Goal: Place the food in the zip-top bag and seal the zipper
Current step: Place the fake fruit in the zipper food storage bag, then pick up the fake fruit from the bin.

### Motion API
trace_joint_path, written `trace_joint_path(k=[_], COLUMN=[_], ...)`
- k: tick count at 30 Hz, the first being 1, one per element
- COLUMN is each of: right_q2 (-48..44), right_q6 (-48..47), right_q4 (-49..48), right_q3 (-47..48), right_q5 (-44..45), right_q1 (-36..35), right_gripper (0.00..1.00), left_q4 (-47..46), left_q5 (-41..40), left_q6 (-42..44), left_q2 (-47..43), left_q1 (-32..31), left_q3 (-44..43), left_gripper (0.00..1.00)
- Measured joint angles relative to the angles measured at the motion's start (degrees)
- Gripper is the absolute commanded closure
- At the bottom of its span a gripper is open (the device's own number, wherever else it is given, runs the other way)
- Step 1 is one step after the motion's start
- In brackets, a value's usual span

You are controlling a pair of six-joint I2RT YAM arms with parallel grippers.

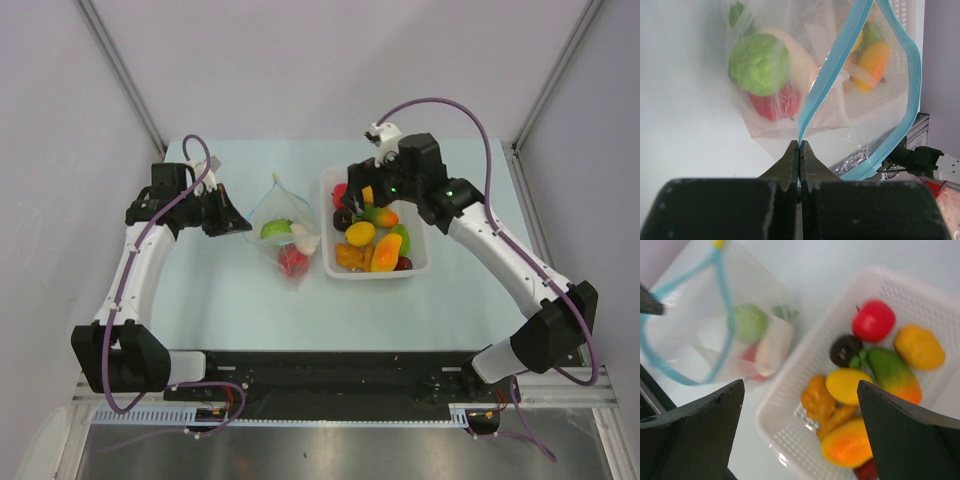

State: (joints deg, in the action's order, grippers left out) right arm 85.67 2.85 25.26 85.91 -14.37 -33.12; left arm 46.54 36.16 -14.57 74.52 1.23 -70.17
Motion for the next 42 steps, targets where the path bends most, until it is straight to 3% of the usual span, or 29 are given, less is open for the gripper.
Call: trace_joint_path(k=[7, 14, 22, 30, 35, 42], right_q2=[-0.59, 5.66, 12.81, 14.84, 12.22, 0.35], right_q6=[8.59, 16.68, 20.96, 21.99, 20.5, 16.74], right_q4=[8.13, 13.25, 14.29, 13.42, 13.55, 10.36], right_q3=[-10.49, -12.52, -12.94, -12.94, -13.14, -13.11], right_q5=[8.94, 15.26, 17.14, 16.06, 13.38, 7.17], right_q1=[6.25, 6.19, 6.08, 6.54, 8.22, 8.81], right_gripper=[0.09, 0.04, 0.06, 0.49, 0.64, 0.75], left_q4=[-0.15, -0.15, -0.15, -0.13, -0.13, -0.11], left_q5=[0.02, -0.02, -0.07, -0.07, -0.04, 0.0], left_q6=[-0.04, 0.0, 0.0, 0.02, 0.04, 0.04], left_q2=[0.0, -0.02, -0.07, -0.07, -0.07, -0.07], left_q1=[0.0, 0.0, 0.0, 0.0, 0.0, 0.0], left_q3=[0.0, 0.0, 0.0, 0.0, 0.0, 0.0], left_gripper=[0.99, 1.0, 1.0, 1.0, 1.0, 1.0])
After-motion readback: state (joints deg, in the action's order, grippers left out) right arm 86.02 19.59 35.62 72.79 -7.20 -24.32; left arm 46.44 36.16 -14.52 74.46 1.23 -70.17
